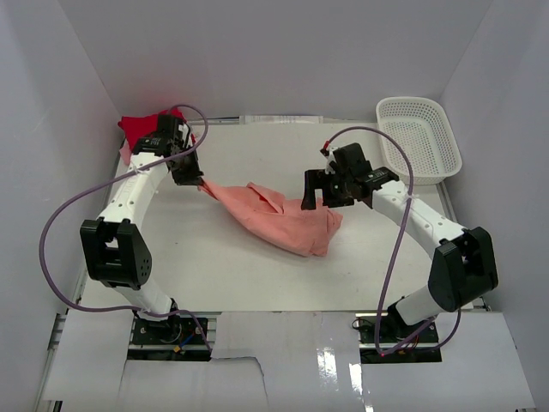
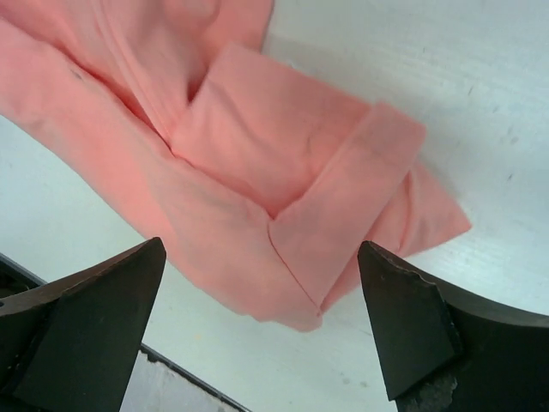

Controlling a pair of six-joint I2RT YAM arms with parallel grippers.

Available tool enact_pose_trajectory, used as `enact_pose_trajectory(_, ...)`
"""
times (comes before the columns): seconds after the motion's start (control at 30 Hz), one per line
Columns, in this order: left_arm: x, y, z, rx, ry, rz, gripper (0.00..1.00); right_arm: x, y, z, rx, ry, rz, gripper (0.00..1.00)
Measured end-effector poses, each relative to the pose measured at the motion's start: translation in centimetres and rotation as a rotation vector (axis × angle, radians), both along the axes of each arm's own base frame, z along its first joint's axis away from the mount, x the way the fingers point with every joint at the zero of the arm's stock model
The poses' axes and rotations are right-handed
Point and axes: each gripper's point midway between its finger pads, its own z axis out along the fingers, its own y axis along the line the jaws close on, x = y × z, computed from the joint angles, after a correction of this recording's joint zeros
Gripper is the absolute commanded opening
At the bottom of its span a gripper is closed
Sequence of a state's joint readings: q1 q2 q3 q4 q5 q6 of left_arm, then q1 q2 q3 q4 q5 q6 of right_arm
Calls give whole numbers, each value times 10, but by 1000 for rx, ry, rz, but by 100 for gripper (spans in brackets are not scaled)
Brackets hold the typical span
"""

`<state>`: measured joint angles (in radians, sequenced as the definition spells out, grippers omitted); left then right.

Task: Fold and stack the t-shirts
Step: Flatten out the tshirt

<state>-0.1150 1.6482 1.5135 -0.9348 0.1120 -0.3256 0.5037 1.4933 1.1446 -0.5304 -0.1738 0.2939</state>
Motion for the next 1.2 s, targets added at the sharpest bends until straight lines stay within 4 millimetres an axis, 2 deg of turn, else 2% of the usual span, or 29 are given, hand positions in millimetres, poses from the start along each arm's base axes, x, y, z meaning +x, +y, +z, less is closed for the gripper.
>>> enact_pose_trajectory(0.1,-2,3,-7,15,12,11,0,17,7,20,19,-62,-9,95)
enact_pose_trajectory(0.17,-8,5,-20,24,41,21,0,26,12,20,13,-66,-8,95)
enact_pose_trajectory(0.27,-23,9,-43,41,101,35,0,36,16,1,-27,-32,-6,92)
enact_pose_trajectory(0.3,-28,11,-49,44,120,41,0,39,17,-7,-43,-18,-6,88)
enact_pose_trajectory(0.4,-35,14,-59,45,151,53,0,44,15,-35,-107,30,-19,83)
enact_pose_trajectory(0.53,-38,14,-59,40,141,60,0,51,6,-56,-192,70,-51,81)
enact_pose_trajectory(0.77,-39,14,-56,35,111,60,0,63,-2,-52,-274,27,-99,75)
enact_pose_trajectory(0.83,-39,14,-57,33,113,59,0,61,-4,-53,-294,26,-106,74)
enact_pose_trajectory(0.9,-39,13,-57,31,113,58,0,59,-7,-55,-313,32,-109,67)
enact_pose_trajectory(1.0,-38,12,-56,26,108,56,0,55,-12,-56,-339,43,-121,66)
enact_pose_trajectory(1.1,-38,12,-56,24,108,54,0,54,-16,-58,-359,52,-132,33)
enact_pose_trajectory(1.13,-38,12,-56,23,108,54,0,53,-16,-59,-362,55,-133,24)
enact_pose_trajectory(1.2,-38,12,-56,22,108,53,0,52,-17,-62,-368,66,-139,25)
